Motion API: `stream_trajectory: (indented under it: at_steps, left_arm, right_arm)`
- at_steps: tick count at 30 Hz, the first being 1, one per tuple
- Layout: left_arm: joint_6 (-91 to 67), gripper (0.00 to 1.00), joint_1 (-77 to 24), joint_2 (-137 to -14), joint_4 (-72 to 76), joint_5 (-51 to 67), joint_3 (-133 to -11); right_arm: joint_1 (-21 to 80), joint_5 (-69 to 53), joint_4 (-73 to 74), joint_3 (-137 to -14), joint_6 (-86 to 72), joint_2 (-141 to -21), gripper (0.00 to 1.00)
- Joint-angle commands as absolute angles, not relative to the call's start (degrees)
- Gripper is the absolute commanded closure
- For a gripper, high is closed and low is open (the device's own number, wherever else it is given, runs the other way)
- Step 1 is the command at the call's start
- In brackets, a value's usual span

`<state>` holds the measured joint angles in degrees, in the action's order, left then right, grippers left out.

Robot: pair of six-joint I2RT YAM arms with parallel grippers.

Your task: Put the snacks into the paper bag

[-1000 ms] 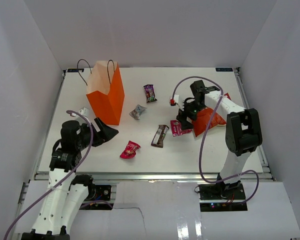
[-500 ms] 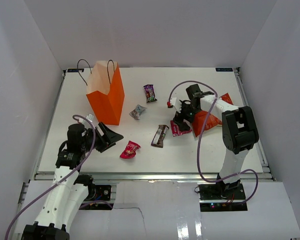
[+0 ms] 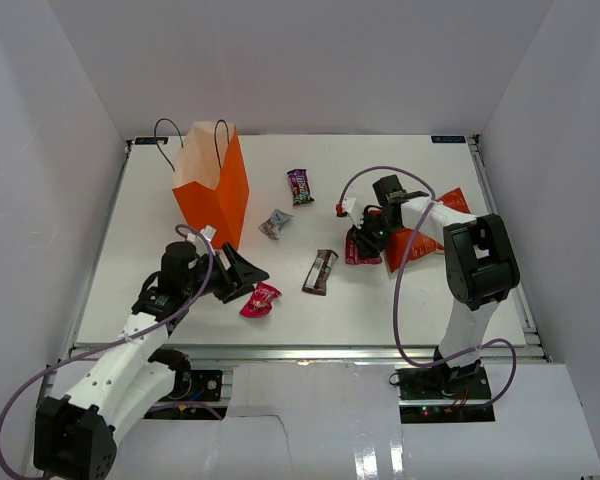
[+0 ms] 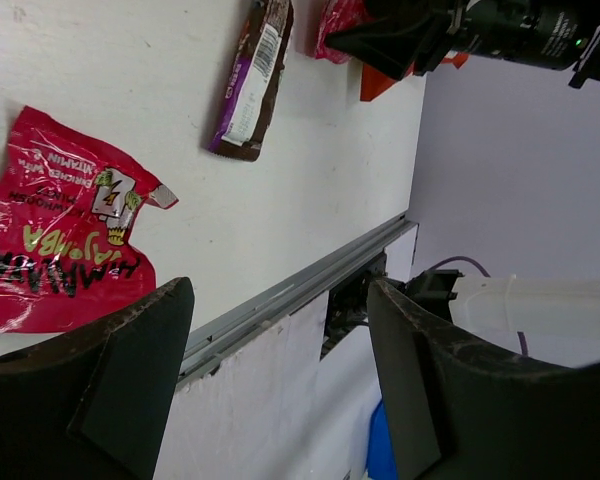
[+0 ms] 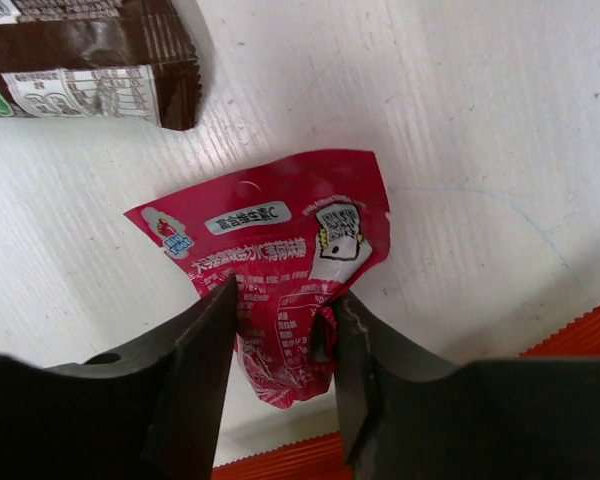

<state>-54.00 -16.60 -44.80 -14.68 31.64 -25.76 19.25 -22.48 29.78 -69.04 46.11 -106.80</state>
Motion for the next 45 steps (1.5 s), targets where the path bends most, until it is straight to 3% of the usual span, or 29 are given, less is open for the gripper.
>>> stream_trajectory:
  at_steps: [1, 9, 17, 30, 37, 45]
  left_arm:
    - [-55.99, 0.20, -21.26, -48.94, -7.66, 27.87, -27.15]
    - [-54.06, 0.20, -32.86, -66.42, -0.44, 22.77, -36.55]
    - [-51.07, 0.20, -39.28, -84.36, 3.78, 24.08, -50.70]
    - [-51.32, 0.24, -42.01, -93.86, 4.57, 24.34, -57.56]
    - [-51.50, 0.36, -42.45, -96.85, 4.04, 24.87, -59.94]
    - [-51.06, 0.70, -42.45, -98.61, 3.96, 26.28, -60.82]
  right_arm:
    - [19.60, -25.83, 29.88, -68.64, 44.65, -103.37, 0.58]
    - [19.25, -40.22, 32.52, -66.71, 40.79, -94.23, 0.73]
    - [19.34, -46.05, 31.90, -62.93, 34.45, -86.93, 0.74]
    - [19.34, -47.81, 31.91, -60.12, 34.19, -84.64, 0.73]
    - [19.34, -48.60, 31.90, -59.15, 34.37, -83.67, 0.72]
    - [19.34, -49.57, 32.17, -58.54, 34.89, -82.88, 0.71]
